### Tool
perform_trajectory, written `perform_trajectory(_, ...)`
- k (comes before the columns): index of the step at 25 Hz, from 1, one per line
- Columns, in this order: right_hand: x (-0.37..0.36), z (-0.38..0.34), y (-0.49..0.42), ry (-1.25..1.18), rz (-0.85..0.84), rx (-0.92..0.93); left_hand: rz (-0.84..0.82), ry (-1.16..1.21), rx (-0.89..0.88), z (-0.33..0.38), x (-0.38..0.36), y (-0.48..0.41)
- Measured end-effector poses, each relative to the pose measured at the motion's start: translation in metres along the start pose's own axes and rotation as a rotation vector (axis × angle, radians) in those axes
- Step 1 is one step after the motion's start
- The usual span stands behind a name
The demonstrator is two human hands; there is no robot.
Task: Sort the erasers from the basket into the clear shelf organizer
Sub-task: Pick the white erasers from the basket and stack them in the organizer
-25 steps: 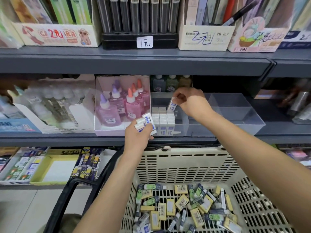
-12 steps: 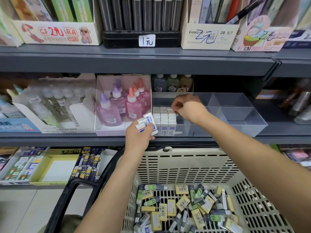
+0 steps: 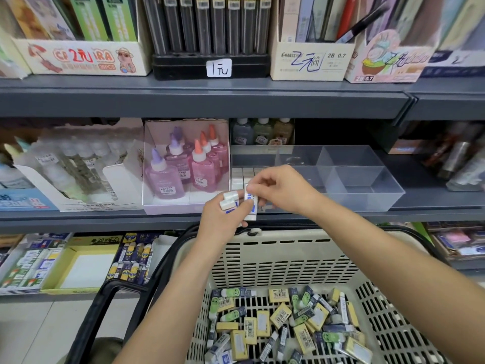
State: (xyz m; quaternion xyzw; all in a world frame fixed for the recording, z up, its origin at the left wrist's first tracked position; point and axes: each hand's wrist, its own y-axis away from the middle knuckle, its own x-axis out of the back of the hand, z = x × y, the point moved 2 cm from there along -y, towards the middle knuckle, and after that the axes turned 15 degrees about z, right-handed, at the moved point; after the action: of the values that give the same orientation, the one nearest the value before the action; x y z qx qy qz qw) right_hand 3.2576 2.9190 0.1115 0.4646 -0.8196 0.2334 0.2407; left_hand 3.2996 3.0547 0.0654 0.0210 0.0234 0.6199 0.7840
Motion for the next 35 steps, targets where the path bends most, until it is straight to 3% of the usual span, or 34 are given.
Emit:
perform_trajectory(3, 0.012, 0.009, 0.002, -0.293, 0.053, -0.202, -0.04, 0.027, -0.009, -0.002, -0.001, 0.0)
perform_trajectory(5, 0.017, 0.015, 0.007, -0.33, 0.01, -0.242, -0.001, 0.028, -0.004, -0.003, 0.0, -0.003)
perform_trajectory(9, 0.021, 0.017, 0.018, 0.23, 0.026, 0.073, 0.005, 0.06, -0.024, -0.005, -0.002, -0.002)
perform_trajectory(12, 0.021, 0.007, 0.022, 0.307, 0.06, 0.267, -0.081, -0.007, -0.066, -0.005, -0.01, 0.003)
perform_trajectory(14, 0.025, 0.004, 0.02, 0.313, 0.047, 0.269, -0.097, 0.048, -0.022, -0.006, -0.01, 0.003)
perform_trajectory(17, 0.048, 0.008, 0.005, 0.215, 0.193, 0.14, -0.078, 0.115, 0.046, -0.007, -0.004, -0.001)
perform_trajectory(19, 0.058, 0.011, -0.002, 0.302, 0.238, 0.135, -0.072, 0.13, 0.078, -0.008, -0.002, -0.003)
perform_trajectory(24, 0.046, 0.016, -0.008, 0.37, 0.119, 0.148, -0.112, 0.157, 0.194, -0.007, -0.002, 0.0)
perform_trajectory(28, 0.032, 0.024, -0.007, 0.507, 0.001, 0.219, -0.155, 0.349, 0.304, -0.004, -0.003, -0.001)
perform_trajectory(35, 0.022, 0.032, -0.006, 0.758, -0.058, 0.38, -0.114, 0.176, 0.147, -0.007, -0.006, 0.001)
